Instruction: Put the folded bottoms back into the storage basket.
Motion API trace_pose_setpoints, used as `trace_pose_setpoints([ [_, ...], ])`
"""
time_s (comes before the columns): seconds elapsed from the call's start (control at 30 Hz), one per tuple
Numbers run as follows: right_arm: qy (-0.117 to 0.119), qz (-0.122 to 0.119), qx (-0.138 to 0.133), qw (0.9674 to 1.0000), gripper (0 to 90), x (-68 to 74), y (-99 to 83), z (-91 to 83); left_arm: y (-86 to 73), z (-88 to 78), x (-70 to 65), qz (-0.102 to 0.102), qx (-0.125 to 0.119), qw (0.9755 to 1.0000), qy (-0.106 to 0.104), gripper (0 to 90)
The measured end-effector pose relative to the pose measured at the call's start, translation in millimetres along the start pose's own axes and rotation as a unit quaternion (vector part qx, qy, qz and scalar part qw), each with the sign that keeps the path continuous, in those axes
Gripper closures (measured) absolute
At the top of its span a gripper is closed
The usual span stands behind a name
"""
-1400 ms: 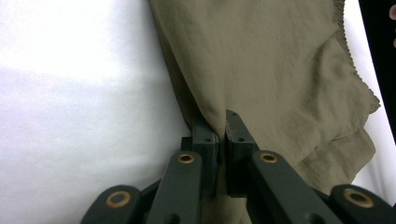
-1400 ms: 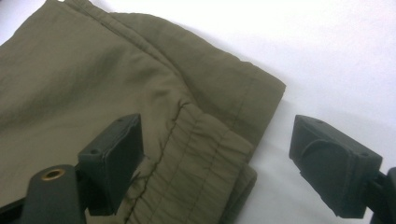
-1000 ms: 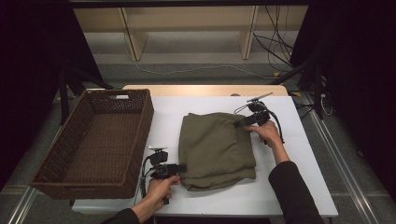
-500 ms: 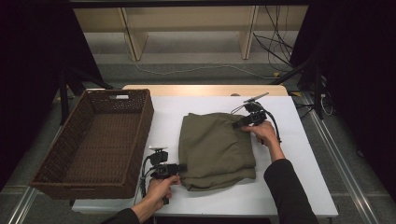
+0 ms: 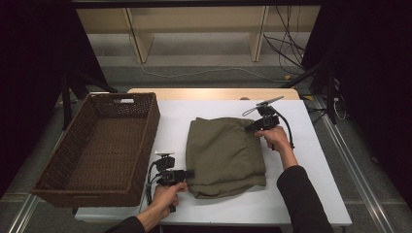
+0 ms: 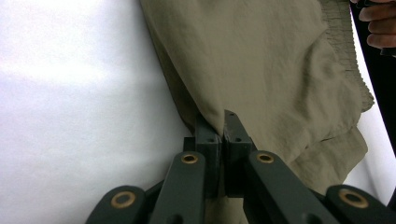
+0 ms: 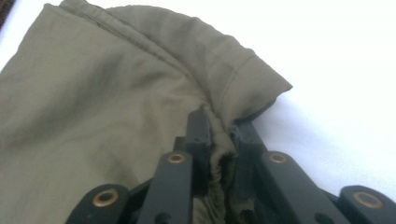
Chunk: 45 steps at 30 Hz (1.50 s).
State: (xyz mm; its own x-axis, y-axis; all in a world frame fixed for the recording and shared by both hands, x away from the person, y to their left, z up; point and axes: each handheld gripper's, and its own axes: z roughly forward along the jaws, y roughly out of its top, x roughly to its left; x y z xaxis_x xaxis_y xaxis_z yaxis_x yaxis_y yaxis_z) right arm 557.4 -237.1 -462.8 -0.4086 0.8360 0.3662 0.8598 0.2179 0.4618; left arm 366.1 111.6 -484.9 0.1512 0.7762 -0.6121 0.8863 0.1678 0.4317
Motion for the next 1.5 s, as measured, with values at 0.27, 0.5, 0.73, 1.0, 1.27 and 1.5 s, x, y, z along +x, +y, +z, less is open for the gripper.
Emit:
trace_pose_setpoints([
  [0.27,0.019,-0.002,-0.025,0.9995,83.4,3.4,1.1,-14.1,4.7,-7.6,-5.7,0.012,-0.015,0.9997,-0.015,87.6],
  [0.5,0.037,-0.010,-0.053,0.9979,83.7,11.0,2.0,-29.4,15.3,-24.3,-9.2,0.010,-0.033,0.9985,-0.042,87.6],
  [0.73,0.048,-0.017,-0.076,0.9958,83.8,17.9,4.7,-44.3,21.5,-36.0,-10.5,0.011,-0.045,0.9973,-0.057,87.6],
  [1.0,0.061,-0.019,-0.100,0.9929,83.9,27.3,10.3,-60.5,29.3,-50.4,-12.6,0.014,-0.060,0.9953,-0.074,87.6],
  [1.27,0.070,-0.023,-0.116,0.9905,83.9,34.5,15.0,-66.0,34.6,-61.4,-14.2,0.021,-0.067,0.9939,-0.084,87.6],
  [1.5,0.079,-0.025,-0.131,0.9880,84.0,44.9,20.1,-72.2,42.2,-75.5,-13.9,0.028,-0.078,0.9920,-0.095,87.6],
])
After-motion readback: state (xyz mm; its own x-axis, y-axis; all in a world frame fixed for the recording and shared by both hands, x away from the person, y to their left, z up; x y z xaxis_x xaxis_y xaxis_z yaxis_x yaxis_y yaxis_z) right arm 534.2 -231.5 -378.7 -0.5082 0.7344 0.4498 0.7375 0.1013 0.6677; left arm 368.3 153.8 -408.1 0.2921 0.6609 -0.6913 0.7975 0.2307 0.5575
